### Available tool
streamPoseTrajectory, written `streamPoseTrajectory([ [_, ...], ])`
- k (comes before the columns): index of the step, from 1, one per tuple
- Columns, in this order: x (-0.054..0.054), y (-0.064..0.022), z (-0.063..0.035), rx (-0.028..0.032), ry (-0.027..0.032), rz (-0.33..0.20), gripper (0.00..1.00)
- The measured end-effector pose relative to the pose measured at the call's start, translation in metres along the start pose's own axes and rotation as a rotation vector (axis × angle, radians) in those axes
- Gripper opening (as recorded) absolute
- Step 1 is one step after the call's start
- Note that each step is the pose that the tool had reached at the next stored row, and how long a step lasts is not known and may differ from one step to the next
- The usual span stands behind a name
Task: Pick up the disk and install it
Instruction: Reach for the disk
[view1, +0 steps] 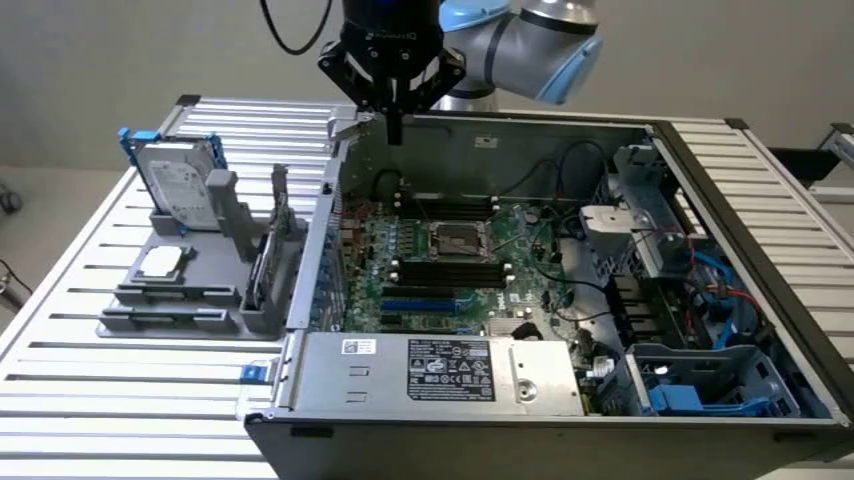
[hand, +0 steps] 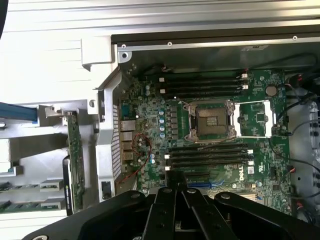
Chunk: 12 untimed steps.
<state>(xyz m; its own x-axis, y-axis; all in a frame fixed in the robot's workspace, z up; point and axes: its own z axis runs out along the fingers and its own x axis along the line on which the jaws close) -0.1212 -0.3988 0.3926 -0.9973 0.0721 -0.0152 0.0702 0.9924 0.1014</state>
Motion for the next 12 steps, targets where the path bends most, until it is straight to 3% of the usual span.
streamPoseTrajectory([
  [3, 0.004, -0.0003, -0.0001, -0.0005, 0.0002, 0.000, 0.11],
  [12, 0.045, 0.0056, 0.0000, 0.0032, -0.0003, 0.000, 0.11],
])
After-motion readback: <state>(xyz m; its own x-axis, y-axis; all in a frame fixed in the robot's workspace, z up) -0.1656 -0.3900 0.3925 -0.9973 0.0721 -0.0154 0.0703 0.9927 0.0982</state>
